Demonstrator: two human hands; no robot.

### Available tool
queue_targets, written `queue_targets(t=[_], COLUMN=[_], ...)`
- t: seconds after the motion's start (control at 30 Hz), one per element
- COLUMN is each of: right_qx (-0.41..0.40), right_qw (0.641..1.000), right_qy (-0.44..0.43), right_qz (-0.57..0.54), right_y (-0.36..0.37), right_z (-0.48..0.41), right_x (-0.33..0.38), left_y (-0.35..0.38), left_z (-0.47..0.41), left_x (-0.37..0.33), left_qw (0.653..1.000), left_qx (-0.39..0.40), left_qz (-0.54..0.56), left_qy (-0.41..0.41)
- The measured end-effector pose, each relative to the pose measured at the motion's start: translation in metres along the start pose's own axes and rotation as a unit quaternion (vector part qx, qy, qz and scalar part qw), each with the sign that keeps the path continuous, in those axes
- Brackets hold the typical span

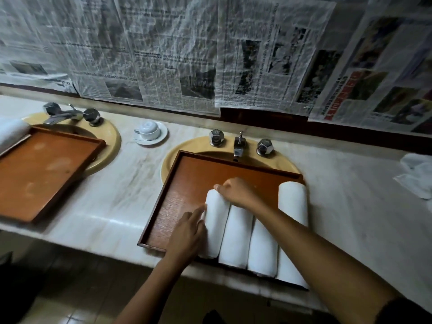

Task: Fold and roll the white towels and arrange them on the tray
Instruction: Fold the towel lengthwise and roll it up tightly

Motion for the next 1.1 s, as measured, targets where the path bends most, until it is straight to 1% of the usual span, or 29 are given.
queue_targets(t=[0.1, 0.13, 0.2, 0.3, 0.4, 0.57, 0.67, 0.87, 0.97, 1.03, 1.1], right_qx=[-0.051, -0.055, -0.035, -0.020, -0.032, -0.028, -0.022, -0.036, -0.090, -0.170, -0.273], right_qw=[0.998, 0.997, 0.993, 0.983, 0.981, 0.982, 0.982, 0.984, 0.989, 0.983, 0.958], right_qy=[-0.032, -0.042, -0.058, -0.062, -0.059, -0.050, -0.045, -0.051, -0.058, -0.068, -0.067], right_qz=[0.021, 0.036, 0.094, 0.173, 0.184, 0.181, 0.183, 0.166, 0.100, 0.030, -0.056], right_y=[0.010, 0.017, 0.039, 0.066, 0.070, 0.070, 0.070, 0.065, 0.057, 0.049, 0.041], right_z=[0.061, 0.081, 0.103, 0.107, 0.105, 0.103, 0.102, 0.104, 0.112, 0.120, 0.132], right_x=[-0.024, -0.031, -0.045, -0.058, -0.062, -0.062, -0.061, -0.062, -0.071, -0.086, -0.109], left_y=[-0.002, -0.003, -0.004, -0.005, -0.002, -0.009, -0.008, -0.005, -0.009, -0.015, -0.026], left_z=[-0.003, -0.005, -0.007, -0.008, -0.010, -0.014, -0.015, -0.009, -0.004, -0.002, 0.001], left_x=[0.000, 0.000, -0.001, -0.010, -0.013, 0.001, 0.000, -0.002, -0.001, 0.007, 0.020], left_qw=[1.000, 1.000, 0.999, 0.997, 0.993, 0.983, 0.981, 0.986, 0.991, 0.993, 0.996], left_qx=[0.011, 0.018, 0.042, 0.078, 0.118, 0.179, 0.181, 0.147, 0.116, 0.082, 0.021], left_qz=[-0.011, -0.009, -0.009, 0.006, -0.013, 0.037, 0.059, 0.063, 0.063, 0.073, 0.074], left_qy=[0.002, -0.007, -0.030, -0.016, -0.009, -0.031, -0.027, -0.035, -0.037, -0.036, -0.037])
Point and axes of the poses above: each hand's wrist, its own z-axis away from the middle knuckle, its own y-axis out of the palm, x = y × z, the point moved 4 cm from there along -z, towards the middle knuckle, and after that the axes turned 12 degrees about x, right-handed, at the moved point
